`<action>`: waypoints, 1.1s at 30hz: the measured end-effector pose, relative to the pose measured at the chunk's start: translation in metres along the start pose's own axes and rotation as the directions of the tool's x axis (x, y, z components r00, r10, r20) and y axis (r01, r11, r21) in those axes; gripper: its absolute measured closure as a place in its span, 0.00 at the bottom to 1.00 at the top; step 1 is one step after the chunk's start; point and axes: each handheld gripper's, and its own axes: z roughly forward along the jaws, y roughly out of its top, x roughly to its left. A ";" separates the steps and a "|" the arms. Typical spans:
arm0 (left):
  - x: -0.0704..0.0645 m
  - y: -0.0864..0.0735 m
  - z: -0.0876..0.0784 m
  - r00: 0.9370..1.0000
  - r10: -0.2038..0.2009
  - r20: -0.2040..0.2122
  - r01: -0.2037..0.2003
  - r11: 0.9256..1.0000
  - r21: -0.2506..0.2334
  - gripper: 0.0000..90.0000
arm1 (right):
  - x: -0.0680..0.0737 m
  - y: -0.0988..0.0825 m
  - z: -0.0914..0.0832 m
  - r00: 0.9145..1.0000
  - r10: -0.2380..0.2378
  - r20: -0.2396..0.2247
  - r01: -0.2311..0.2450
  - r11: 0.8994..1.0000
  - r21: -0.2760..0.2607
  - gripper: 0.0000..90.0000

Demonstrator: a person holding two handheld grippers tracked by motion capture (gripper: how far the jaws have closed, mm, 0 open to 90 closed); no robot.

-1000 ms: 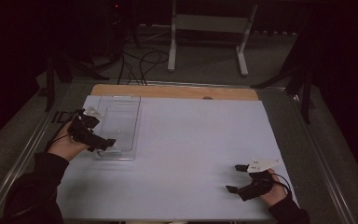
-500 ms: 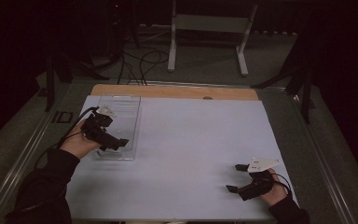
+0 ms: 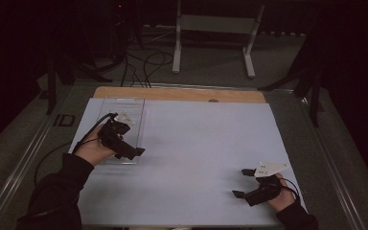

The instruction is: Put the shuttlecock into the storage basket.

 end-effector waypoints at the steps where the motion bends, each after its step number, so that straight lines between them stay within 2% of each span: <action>1: -0.006 0.004 0.001 1.000 0.020 0.003 -0.020 1.000 -0.001 0.00 | 0.000 0.000 0.000 1.000 0.000 0.000 0.000 1.000 0.000 0.10; 10: -0.026 0.018 0.007 0.997 0.074 0.032 -0.073 0.997 -0.019 0.00 | 0.000 0.000 0.000 1.000 0.002 -0.001 -0.002 1.000 -0.006 0.10; 12: -0.028 0.020 0.008 0.997 0.073 0.040 -0.072 0.997 -0.020 0.00 | 0.000 0.000 0.000 1.000 0.001 -0.002 -0.001 1.000 -0.006 0.10; 18: -0.044 0.026 0.014 0.993 0.105 0.062 -0.104 0.994 -0.019 0.00 | 0.000 0.000 0.000 1.000 -0.002 -0.003 0.002 1.000 -0.008 0.10; 24: -0.056 0.030 0.022 0.986 0.140 0.089 -0.139 0.990 -0.025 0.00 | 0.000 0.000 0.000 1.000 -0.005 -0.001 0.005 1.000 -0.008 0.10; 33: -0.071 0.029 0.037 0.976 0.173 0.129 -0.170 0.985 -0.034 0.00 | 0.000 0.001 0.000 1.000 -0.007 0.000 0.007 1.000 -0.006 0.10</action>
